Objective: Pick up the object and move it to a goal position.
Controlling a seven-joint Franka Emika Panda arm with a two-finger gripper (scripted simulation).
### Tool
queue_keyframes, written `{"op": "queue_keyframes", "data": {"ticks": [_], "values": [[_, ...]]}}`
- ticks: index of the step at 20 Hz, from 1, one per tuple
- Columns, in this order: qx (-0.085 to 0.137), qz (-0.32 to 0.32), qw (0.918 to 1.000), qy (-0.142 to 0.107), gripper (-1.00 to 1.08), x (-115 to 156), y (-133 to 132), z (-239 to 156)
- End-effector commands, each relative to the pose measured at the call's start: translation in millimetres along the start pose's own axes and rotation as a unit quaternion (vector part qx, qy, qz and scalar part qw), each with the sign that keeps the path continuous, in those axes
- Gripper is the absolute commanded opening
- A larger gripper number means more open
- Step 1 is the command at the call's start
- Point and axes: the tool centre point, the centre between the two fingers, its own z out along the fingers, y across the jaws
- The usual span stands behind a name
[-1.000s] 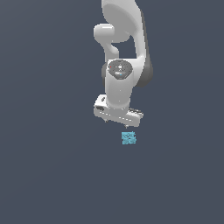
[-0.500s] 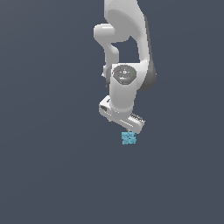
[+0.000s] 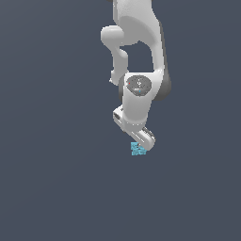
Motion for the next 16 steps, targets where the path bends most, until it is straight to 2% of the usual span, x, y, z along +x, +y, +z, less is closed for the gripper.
{"op": "queue_keyframes", "data": {"ticks": [1,8,16], "values": [[0.000,0.033,0.9995,0.000,1.00,-2,-3,3],[0.002,0.121,0.9927,0.001,1.00,-8,-12,13],[0.003,0.220,0.9754,0.002,1.00,-14,-23,23]]}}
